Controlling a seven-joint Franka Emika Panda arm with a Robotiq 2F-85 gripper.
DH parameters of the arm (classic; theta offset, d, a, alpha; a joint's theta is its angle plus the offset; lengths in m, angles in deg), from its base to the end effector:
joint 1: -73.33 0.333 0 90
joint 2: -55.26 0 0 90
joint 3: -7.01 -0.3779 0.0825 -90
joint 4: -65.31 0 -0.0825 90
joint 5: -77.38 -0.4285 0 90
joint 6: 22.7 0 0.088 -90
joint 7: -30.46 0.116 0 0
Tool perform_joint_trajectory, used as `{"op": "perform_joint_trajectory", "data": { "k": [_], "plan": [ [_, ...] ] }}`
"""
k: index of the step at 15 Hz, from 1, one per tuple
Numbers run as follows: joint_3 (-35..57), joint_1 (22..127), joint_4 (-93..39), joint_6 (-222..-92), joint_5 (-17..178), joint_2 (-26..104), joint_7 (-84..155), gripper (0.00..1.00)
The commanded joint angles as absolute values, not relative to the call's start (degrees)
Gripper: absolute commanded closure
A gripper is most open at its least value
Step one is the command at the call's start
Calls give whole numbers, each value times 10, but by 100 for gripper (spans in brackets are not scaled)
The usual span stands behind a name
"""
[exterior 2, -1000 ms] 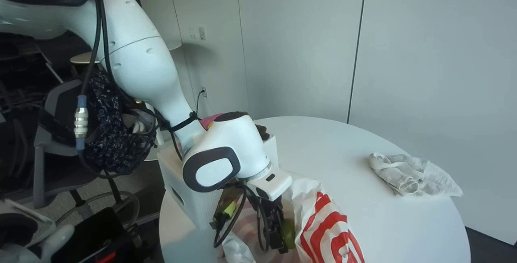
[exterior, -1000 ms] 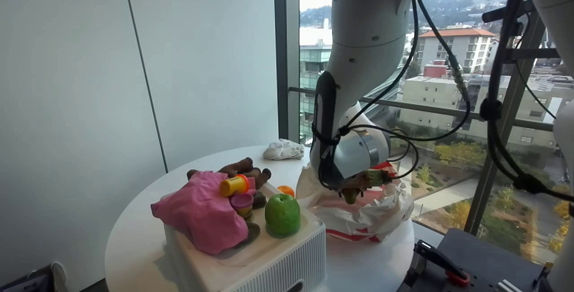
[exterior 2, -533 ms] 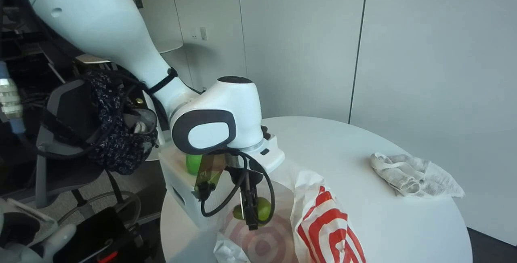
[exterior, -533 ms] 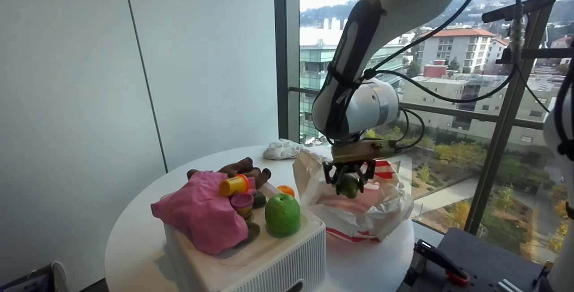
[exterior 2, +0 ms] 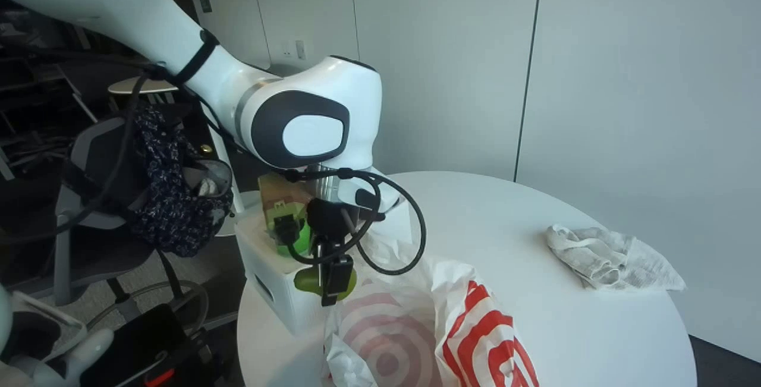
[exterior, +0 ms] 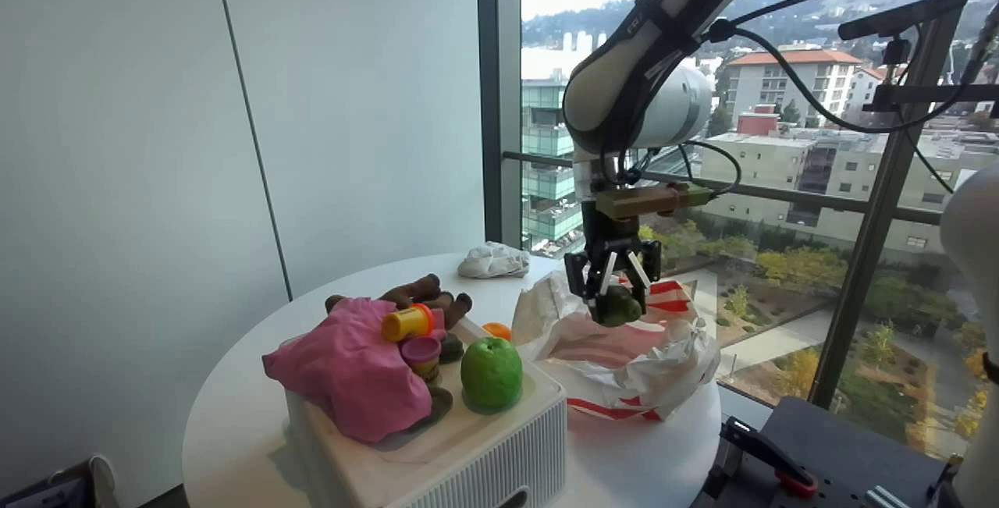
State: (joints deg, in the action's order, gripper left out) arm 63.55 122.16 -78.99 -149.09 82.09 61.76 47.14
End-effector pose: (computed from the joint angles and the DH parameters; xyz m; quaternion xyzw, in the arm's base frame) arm 0.4466 -0.0595 0.3017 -0.9768 0.1746 0.1240 0.0073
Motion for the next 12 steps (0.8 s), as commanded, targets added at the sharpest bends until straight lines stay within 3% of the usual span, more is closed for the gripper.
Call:
{"op": "perform_joint_trajectory", "data": {
  "k": [1, 6, 12],
  "plan": [
    [496, 1107, -773, -1394, 828, 728, 424, 56],
    [282, 957, -733, -1379, 672, 707, 255, 56],
    [143, 893, -693, -1491, 559, 606, 124, 56]
  ]
}}
